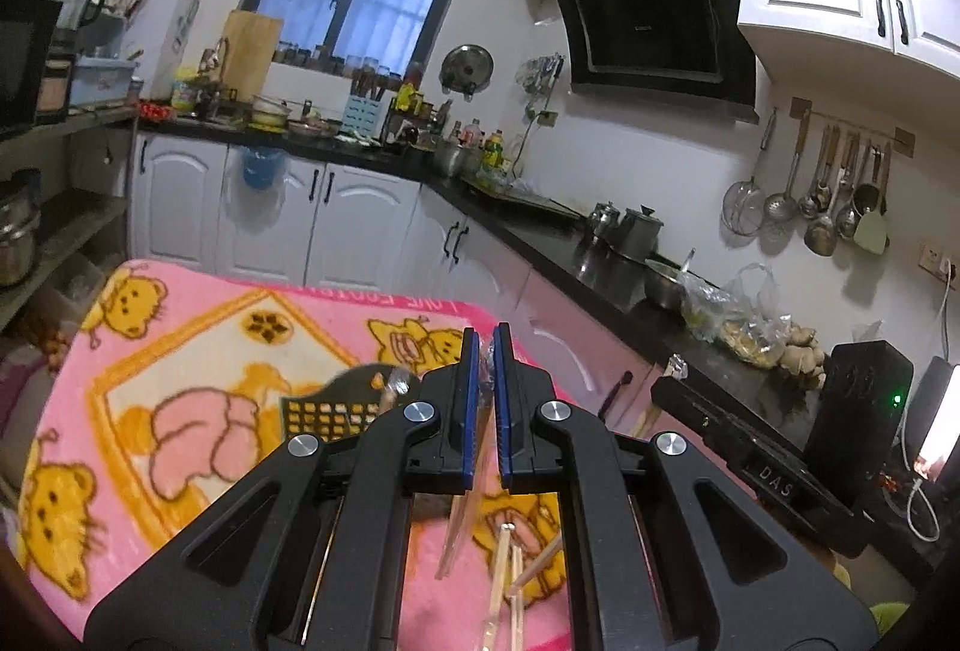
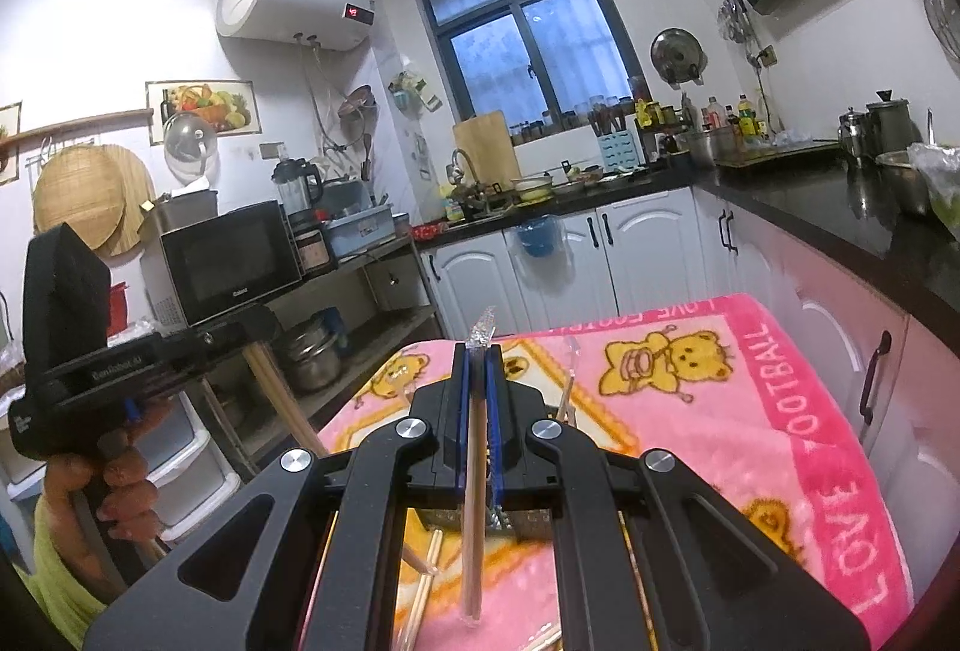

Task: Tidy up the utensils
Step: 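Lift both chopsticks and carry them over the green caddy with both tools, then lower the chopsticks into the caddy and open both tools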

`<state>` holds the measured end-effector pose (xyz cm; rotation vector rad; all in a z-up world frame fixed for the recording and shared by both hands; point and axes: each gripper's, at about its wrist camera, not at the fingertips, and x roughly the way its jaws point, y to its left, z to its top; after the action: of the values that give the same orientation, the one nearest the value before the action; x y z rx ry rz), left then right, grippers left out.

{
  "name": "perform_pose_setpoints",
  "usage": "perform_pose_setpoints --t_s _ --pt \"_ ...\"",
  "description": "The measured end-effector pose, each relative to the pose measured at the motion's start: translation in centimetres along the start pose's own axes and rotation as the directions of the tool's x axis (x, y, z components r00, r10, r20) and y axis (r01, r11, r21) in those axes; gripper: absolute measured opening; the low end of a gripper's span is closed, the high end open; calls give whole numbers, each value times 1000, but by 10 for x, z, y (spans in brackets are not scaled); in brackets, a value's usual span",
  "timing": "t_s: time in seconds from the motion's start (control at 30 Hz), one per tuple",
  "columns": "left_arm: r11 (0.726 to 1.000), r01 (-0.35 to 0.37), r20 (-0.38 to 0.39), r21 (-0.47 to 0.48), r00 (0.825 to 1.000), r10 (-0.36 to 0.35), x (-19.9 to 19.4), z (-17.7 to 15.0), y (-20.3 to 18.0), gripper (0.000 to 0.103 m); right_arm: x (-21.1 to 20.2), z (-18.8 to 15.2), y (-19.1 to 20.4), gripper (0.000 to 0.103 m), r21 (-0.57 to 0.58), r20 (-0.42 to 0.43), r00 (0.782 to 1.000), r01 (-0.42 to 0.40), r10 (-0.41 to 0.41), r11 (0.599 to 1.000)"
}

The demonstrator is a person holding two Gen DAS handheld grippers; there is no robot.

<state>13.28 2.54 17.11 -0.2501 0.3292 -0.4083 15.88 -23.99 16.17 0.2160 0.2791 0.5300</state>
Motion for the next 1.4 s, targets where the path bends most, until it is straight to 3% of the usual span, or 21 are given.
perform_pose_setpoints --t_s 0.27,0.57,0.97,1.4 --pt "995 -74 70 66 995 69 -11 32 3 2 18 16 7 5 -16 20 1000 -4 5 1000" --pt "991 -119 118 60 987 111 -3 54 24 2 40 43 7 5 -37 75 997 -3 5 999" --pt "985 -165 115 49 981 159 33 43 47 2 95 51 -5 5 -58 112 990 88 -81 994" --pt "986 -169 68 -13 983 170 63 17 77 2 139 19 -20 6 -43 70 990 127 -123 991"
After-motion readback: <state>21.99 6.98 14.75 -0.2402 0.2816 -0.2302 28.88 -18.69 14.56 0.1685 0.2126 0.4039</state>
